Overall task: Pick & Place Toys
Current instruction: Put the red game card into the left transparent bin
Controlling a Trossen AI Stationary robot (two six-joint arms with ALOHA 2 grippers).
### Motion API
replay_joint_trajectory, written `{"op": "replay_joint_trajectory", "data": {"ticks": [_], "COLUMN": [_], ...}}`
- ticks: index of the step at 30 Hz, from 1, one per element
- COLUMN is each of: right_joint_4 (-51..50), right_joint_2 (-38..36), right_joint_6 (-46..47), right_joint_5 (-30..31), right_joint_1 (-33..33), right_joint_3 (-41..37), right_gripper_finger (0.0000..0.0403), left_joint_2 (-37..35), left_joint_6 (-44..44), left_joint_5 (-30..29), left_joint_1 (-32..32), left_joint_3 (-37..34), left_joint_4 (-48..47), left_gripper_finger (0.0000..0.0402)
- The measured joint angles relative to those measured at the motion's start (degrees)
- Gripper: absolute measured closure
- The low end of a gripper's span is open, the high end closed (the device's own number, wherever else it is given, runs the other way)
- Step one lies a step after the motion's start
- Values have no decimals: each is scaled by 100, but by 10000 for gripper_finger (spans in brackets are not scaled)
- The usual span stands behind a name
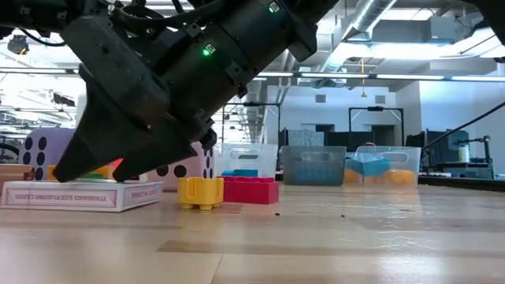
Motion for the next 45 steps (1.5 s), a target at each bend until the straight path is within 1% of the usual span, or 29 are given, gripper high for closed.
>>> {"op": "replay_joint_trajectory", "data": {"ticks": [3, 6, 9, 11, 14, 16, 21, 27, 33, 37, 45], "right_joint_4": [140, 119, 56, 33, 17, 26, 142, 317, 474, 439, 65], "right_joint_2": [9, 9, 9, 9, 9, 9, 9, 19, 19, 19, 6], "right_joint_6": [201, 211, 206, 202, 93, 3, -200, -340, -462, -450, -294], "right_joint_5": [-60, -84, -89, -89, -83, -59, -65, -71, -54, -48, -29], "right_joint_1": [4, 4, 4, 7, 39, 52, 44, 57, 57, 57, -9], "right_joint_3": [-2, -2, 0, 2, 2, 2, -5, -11, -11, -11, 4], "right_gripper_finger": [96, 96, 87, 69, 26, 9, 23, 5, 9, 4, 4], "left_joint_2": [0, 0, 0, 1, 1, 2, 0, 0, 0, 1, 2], "left_joint_6": [0, 0, 0, 0, 0, 0, 0, 0, 0, 0, 0], "left_joint_5": [-1, -1, -1, -1, -1, -1, 1, -1, -1, -1, -1], "left_joint_1": [0, 0, 0, 0, 0, 0, 0, 0, 0, 0, 0], "left_joint_3": [0, 0, 0, 0, 0, 0, 0, 0, 0, 0, 0], "left_joint_4": [1, 1, 1, 1, 1, 1, 1, 1, -1, 1, 1], "left_gripper_finger": [402, 402, 402, 402, 402, 402, 402, 402, 402, 402, 402]}}
